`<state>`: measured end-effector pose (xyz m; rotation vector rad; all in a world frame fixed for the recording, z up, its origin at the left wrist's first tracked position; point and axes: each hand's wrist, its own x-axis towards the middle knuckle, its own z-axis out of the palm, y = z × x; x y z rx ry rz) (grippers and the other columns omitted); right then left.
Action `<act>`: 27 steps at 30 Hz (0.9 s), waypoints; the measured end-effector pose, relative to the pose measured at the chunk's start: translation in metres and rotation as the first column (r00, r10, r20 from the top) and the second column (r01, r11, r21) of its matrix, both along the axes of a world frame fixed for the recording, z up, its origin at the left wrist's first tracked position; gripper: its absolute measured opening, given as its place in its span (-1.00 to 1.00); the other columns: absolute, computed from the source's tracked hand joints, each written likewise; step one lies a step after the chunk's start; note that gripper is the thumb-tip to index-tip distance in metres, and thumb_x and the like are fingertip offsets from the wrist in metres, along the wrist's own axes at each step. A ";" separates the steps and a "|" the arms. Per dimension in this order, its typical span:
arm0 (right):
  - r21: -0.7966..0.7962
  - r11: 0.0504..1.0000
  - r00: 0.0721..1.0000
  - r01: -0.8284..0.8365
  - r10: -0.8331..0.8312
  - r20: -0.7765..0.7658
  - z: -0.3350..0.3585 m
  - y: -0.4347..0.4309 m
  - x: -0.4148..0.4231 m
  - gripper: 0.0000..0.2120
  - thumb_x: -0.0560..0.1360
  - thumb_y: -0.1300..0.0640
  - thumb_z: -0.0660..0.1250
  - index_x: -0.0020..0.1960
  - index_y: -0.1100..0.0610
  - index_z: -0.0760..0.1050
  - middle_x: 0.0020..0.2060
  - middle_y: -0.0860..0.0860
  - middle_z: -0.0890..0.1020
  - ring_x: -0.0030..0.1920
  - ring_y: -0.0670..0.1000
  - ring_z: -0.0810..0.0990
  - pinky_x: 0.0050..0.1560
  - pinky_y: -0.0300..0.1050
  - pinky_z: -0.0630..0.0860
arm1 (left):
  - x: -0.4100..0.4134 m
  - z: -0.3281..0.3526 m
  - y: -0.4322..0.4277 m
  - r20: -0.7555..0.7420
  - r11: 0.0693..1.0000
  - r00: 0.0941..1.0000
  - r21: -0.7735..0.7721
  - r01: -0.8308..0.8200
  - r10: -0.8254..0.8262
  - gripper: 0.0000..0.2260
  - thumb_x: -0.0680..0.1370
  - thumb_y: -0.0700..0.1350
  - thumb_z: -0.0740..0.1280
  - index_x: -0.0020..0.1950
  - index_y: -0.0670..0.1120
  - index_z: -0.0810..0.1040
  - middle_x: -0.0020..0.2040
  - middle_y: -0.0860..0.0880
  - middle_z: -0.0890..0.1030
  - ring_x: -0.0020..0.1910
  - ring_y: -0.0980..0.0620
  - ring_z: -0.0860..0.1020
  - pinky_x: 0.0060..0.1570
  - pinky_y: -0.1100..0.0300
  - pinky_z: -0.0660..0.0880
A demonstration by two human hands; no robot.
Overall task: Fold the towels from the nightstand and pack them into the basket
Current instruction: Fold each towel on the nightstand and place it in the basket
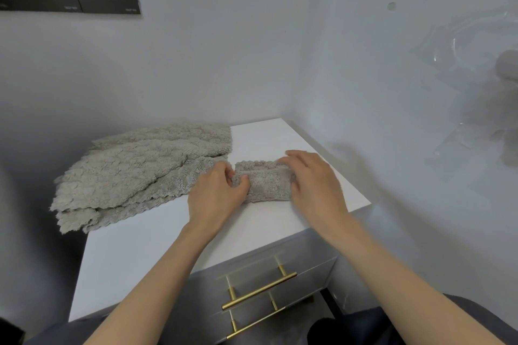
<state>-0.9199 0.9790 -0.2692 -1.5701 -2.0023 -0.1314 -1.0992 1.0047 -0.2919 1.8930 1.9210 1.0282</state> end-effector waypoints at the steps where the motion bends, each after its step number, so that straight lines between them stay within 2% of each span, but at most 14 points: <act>1: -0.013 0.998 0.998 -0.059 0.060 0.035 -0.002 -0.004 -0.007 -0.57 0.49 0.36 0.22 0.33 0.11 0.47 0.35 0.02 0.47 0.37 0.06 0.38 0.44 -0.14 0.13 | 0.000 0.000 0.000 0.001 1.000 1.000 -0.006 0.003 -0.003 -0.80 0.49 0.11 0.29 -0.11 0.00 0.40 -0.27 0.09 0.51 -0.21 -0.01 0.51 -0.31 0.15 0.34; 4: -0.108 0.981 0.970 -0.162 0.179 0.166 -0.013 -0.011 -0.028 -0.49 0.59 0.23 0.12 0.52 0.10 0.18 0.52 0.00 0.21 0.52 -0.02 0.11 0.47 -0.21 -0.22 | -0.001 0.002 0.000 0.019 1.000 1.000 -0.027 0.007 -0.006 -0.80 0.49 0.11 0.30 -0.11 0.00 0.41 -0.25 0.07 0.53 -0.17 -0.04 0.52 -0.24 0.12 0.42; 6: -0.147 0.978 0.953 -0.150 0.183 0.242 -0.020 -0.012 -0.033 -0.46 0.62 0.15 0.05 0.56 0.12 0.00 0.56 0.01 0.04 0.55 -0.02 -0.07 0.45 -0.19 -0.35 | -0.001 0.003 0.000 0.021 1.000 1.000 -0.028 0.011 -0.011 -0.79 0.49 0.11 0.31 -0.09 -0.02 0.41 -0.24 0.06 0.54 -0.16 -0.05 0.53 -0.22 0.11 0.43; 8: -0.168 0.978 0.944 -0.121 0.166 0.287 -0.023 -0.013 -0.034 -0.45 0.63 0.11 0.01 0.57 0.13 -0.09 0.56 0.02 -0.05 0.55 -0.03 -0.14 0.42 -0.20 -0.41 | -0.001 0.004 0.000 0.024 0.999 1.000 -0.032 0.019 -0.018 -0.78 0.50 0.10 0.31 -0.07 -0.03 0.42 -0.23 0.06 0.54 -0.16 -0.04 0.53 -0.21 0.11 0.44; 11: -0.191 0.977 0.930 -0.095 0.156 0.333 -0.023 -0.014 -0.027 -0.42 0.62 0.10 0.00 0.57 0.13 -0.14 0.56 0.03 -0.06 0.55 -0.03 -0.13 0.38 -0.23 -0.44 | -0.002 0.004 0.000 0.035 0.998 0.999 -0.049 0.031 -0.029 -0.80 0.50 0.10 0.30 -0.05 -0.02 0.43 -0.23 0.09 0.53 -0.14 -0.03 0.54 -0.18 0.11 0.47; 14: -0.205 0.978 0.933 -0.042 0.112 0.343 -0.022 -0.014 -0.014 -0.42 0.62 0.11 0.01 0.57 0.12 -0.14 0.56 0.03 -0.05 0.55 -0.05 -0.10 0.36 -0.27 -0.37 | -0.002 0.002 0.001 0.019 0.999 0.999 -0.039 0.028 -0.028 -0.81 0.51 0.09 0.30 -0.06 -0.01 0.43 -0.23 0.11 0.52 -0.15 -0.01 0.53 -0.22 0.13 0.45; 18: -0.193 0.981 0.940 0.016 0.051 0.338 -0.020 -0.015 0.003 -0.41 0.60 0.10 0.01 0.57 0.13 -0.09 0.56 0.02 0.01 0.55 -0.06 -0.05 0.35 -0.31 -0.32 | -0.001 -0.001 0.002 0.019 0.994 0.997 0.084 0.075 -0.077 -0.86 0.51 0.01 0.31 -0.07 -0.03 0.43 -0.16 0.09 0.45 -0.17 0.03 0.46 -0.27 0.15 0.37; 21: -0.188 0.982 0.942 0.024 0.041 0.333 -0.020 -0.017 0.007 -0.42 0.61 0.08 0.01 0.57 0.13 -0.08 0.56 0.02 0.03 0.54 -0.07 -0.03 0.34 -0.33 -0.32 | -0.001 -0.001 -0.001 0.008 0.958 0.982 0.222 0.180 -0.187 -0.94 0.54 -0.10 0.32 0.00 -0.03 0.50 -0.09 0.08 0.42 -0.12 0.06 0.44 -0.17 0.16 0.41; 24: -0.178 0.984 0.941 0.013 0.049 0.335 -0.022 -0.016 0.010 -0.44 0.63 0.04 -0.02 0.57 0.12 -0.09 0.56 0.02 0.02 0.54 -0.07 -0.03 0.35 -0.32 -0.31 | -0.003 0.001 -0.006 -0.187 0.885 0.948 0.349 0.310 -0.258 -0.90 0.53 -0.22 0.34 -0.02 -0.06 0.62 -0.02 0.04 0.54 0.00 -0.01 0.47 -0.03 0.11 0.38; 27: -0.160 0.987 0.946 -0.010 0.061 0.317 -0.022 -0.014 0.013 -0.45 0.64 0.04 0.00 0.58 0.07 -0.08 0.56 -0.01 0.05 0.54 -0.08 0.01 0.36 -0.32 -0.25 | -0.005 0.004 -0.013 -0.363 0.847 0.903 0.382 0.370 -0.231 -0.82 0.48 -0.26 0.40 0.01 -0.04 0.67 -0.09 0.07 0.65 0.02 -0.04 0.54 0.03 0.12 0.29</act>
